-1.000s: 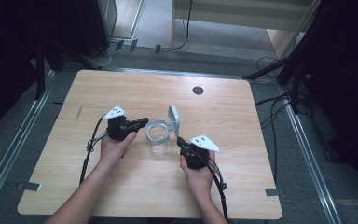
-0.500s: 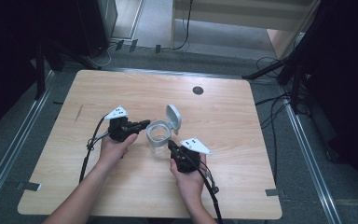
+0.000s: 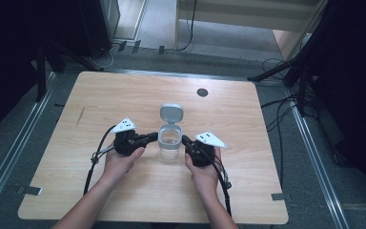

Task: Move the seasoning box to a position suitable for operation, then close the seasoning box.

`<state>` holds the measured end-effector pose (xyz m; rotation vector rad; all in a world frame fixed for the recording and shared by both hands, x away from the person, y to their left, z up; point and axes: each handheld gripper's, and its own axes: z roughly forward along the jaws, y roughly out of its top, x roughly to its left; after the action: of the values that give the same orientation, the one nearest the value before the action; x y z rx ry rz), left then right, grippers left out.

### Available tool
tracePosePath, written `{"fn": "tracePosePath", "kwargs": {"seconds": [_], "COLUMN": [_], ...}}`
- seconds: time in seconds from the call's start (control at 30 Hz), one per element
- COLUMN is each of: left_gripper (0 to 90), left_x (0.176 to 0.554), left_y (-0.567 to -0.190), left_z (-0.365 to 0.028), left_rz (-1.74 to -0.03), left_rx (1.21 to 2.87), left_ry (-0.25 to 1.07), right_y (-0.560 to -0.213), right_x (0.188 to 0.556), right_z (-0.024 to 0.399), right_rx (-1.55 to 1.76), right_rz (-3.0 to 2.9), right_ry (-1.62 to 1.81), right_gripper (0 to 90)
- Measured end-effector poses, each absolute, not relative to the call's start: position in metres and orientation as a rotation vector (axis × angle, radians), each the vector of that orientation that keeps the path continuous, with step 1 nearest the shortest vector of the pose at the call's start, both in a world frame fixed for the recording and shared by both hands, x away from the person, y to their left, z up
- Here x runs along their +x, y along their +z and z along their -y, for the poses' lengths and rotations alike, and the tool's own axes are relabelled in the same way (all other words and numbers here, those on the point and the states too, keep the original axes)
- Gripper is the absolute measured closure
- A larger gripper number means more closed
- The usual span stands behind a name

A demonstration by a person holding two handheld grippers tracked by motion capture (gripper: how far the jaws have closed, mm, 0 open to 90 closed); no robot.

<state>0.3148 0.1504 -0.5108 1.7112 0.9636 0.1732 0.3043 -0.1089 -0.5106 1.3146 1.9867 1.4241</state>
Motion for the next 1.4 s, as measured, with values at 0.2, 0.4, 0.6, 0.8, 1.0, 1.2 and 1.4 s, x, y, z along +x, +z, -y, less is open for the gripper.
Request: {"fn": "tracePosePath", "kwargs": {"seconds": [0.2,0.4,0.6,0.8,1.0,1.2,1.4], "left_gripper": [76.8,40.7,30.8,26.1,23.4,21.3,22.4], "left_x": [0.306,0.284,0.252,0.221,0.221,0.221,0.222], "left_y": [-0.509,-0.522,-0.543,-0.550,-0.552,-0.552,-0.552], "left_z": [-0.156,-0.202,-0.262,-0.316,-0.314,-0.314,-0.313], "left_rz": [-0.975,-1.094,-1.225,-1.368,-1.377,-1.367,-1.369], "left_rx": [1.667,1.614,1.629,1.573,1.584,1.581,1.594], "left_ry": [0.278,0.462,0.492,0.557,0.560,0.554,0.562], "right_y": [-0.509,-0.499,-0.483,-0.466,-0.457,-0.448,-0.441], "right_x": [0.308,0.320,0.335,0.352,0.368,0.381,0.388], "right_z": [0.112,0.116,0.116,0.114,0.113,0.113,0.104], "right_rx": [1.252,1.255,1.238,1.239,1.253,1.240,1.194], "right_rz": [-2.008,-1.997,-2.012,-1.989,-1.978,-2.006,-2.060], "right_ry": [1.407,1.408,1.410,1.448,1.439,1.468,1.503], "right_gripper": [90.0,90.0,90.0,90.0,90.0,90.0,90.0]}}
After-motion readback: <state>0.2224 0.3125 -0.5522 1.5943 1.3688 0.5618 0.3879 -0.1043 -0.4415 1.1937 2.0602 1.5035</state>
